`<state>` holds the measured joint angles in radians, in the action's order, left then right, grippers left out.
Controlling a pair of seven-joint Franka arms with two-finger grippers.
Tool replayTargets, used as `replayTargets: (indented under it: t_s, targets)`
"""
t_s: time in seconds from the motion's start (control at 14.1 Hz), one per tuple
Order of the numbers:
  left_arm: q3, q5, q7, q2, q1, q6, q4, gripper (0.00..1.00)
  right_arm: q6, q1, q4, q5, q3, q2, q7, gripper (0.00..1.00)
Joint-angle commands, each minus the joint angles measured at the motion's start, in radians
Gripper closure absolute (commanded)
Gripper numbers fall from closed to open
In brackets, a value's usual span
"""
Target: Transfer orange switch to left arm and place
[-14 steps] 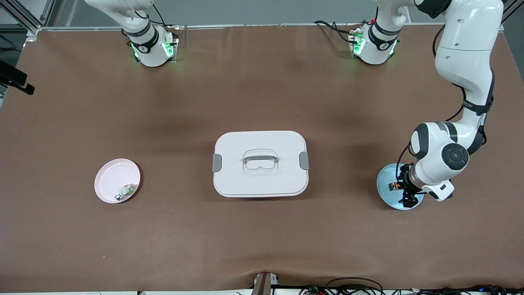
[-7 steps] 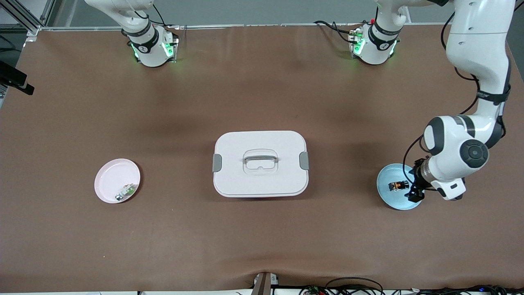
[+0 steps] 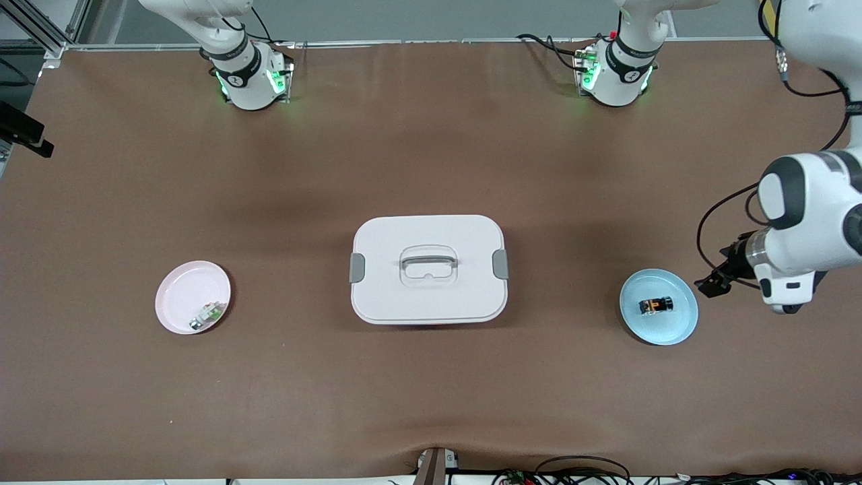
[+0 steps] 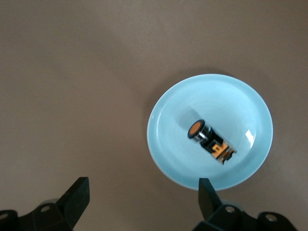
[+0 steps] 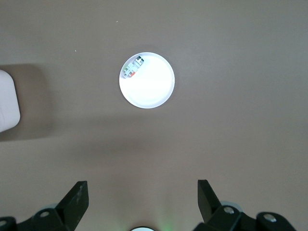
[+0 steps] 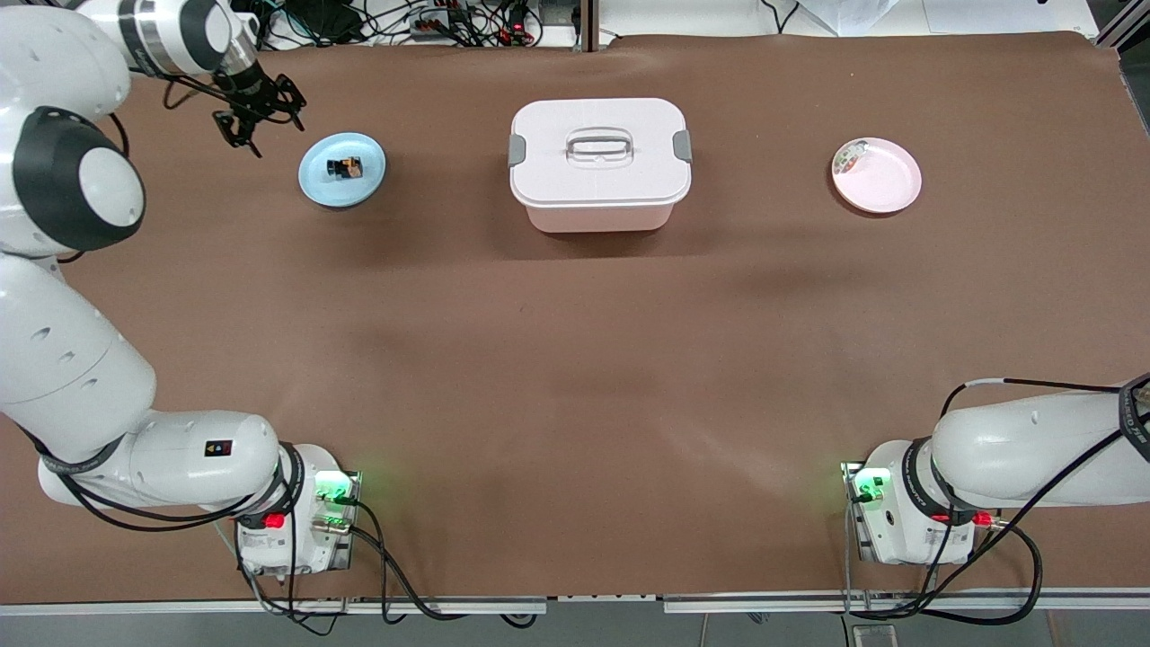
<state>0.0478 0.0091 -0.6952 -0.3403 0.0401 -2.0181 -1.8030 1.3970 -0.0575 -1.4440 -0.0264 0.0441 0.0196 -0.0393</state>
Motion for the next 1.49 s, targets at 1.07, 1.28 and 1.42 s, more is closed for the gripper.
replayTargets:
  t_s: [1.07, 1.28, 1.42]
  targets:
    - [-0.092, 0.02, 0.414, 0.244, 0.037, 0.452, 0.267, 0.0, -0.01, -0.024, 0.022, 0.069, 0.002, -0.01, -0.04, 0.0]
    - [-0.106, 0.011, 0.43, 0.242, 0.038, 0.452, 0.32, 0.0, -0.012, -0.024, 0.022, 0.069, 0.002, -0.01, -0.048, 0.0]
    - [-0.112, -0.003, 0.456, 0.244, 0.041, 0.446, 0.324, 0.0, -0.013, -0.024, 0.022, 0.069, 0.002, -0.01, -0.047, 0.0]
